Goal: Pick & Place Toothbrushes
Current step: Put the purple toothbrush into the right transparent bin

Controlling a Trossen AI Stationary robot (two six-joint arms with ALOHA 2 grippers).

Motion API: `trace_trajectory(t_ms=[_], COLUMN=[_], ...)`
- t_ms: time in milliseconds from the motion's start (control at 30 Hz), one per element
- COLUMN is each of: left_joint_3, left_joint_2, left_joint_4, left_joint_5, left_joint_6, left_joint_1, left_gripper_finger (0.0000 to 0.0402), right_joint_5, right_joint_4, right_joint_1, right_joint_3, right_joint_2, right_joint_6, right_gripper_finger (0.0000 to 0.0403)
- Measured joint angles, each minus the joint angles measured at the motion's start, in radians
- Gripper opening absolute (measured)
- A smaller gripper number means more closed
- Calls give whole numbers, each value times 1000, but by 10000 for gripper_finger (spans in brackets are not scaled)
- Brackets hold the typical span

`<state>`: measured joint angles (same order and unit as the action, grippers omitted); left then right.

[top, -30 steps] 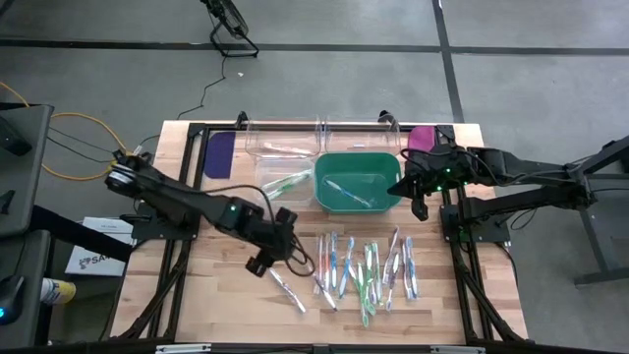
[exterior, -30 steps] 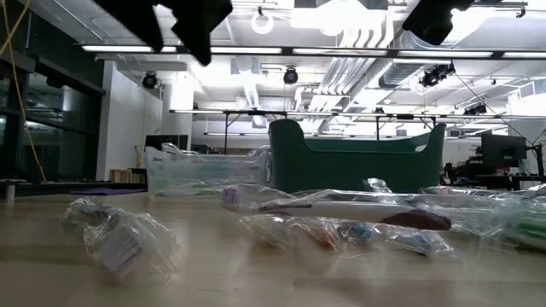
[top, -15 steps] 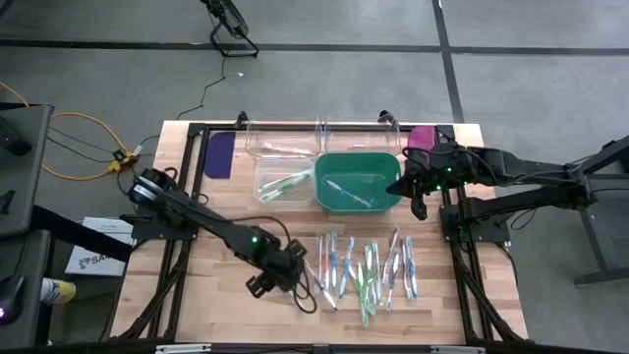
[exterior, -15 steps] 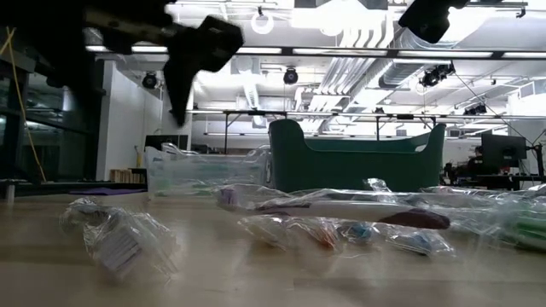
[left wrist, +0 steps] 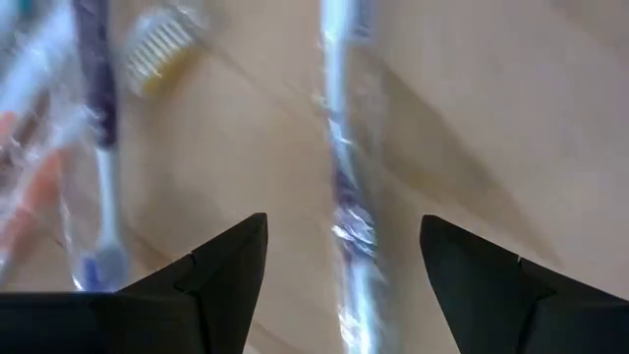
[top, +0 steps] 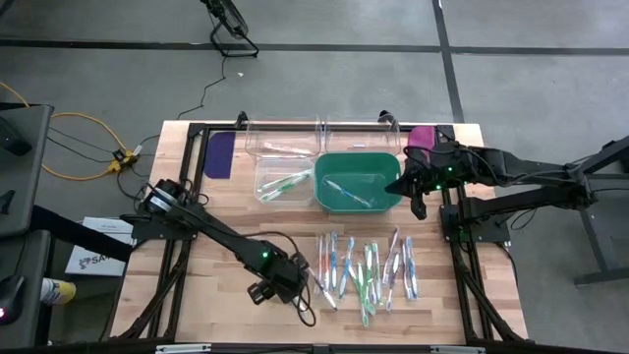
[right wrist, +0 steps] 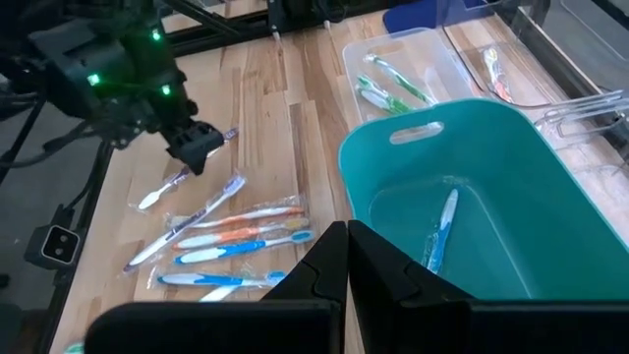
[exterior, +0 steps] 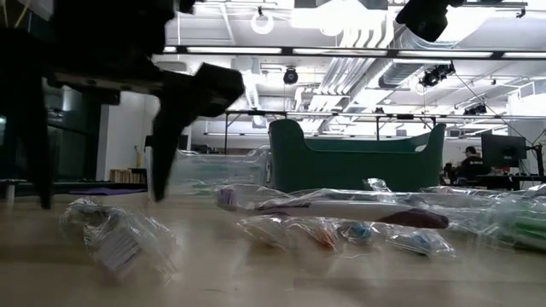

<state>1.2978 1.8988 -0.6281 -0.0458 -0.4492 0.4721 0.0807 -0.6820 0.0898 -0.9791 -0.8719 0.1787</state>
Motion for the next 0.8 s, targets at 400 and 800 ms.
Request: trace_trajectory(t_ms=[400, 800], left_joint_3=[3, 1], left_joint_2=[55, 55], left_joint_4=[3, -6], left_joint_5=[36, 10], left_joint_6=[-3, 52], left_joint_1=[0, -1], left_gripper_finger=[203, 23], right_joint_5=[0, 0], right_joint_4=[15, 15], right_joint_1=[0, 0], right_joint_3=[0, 0], right_joint_2=[0, 0], right_joint_6=[0, 0], right_gripper_finger=[4, 4])
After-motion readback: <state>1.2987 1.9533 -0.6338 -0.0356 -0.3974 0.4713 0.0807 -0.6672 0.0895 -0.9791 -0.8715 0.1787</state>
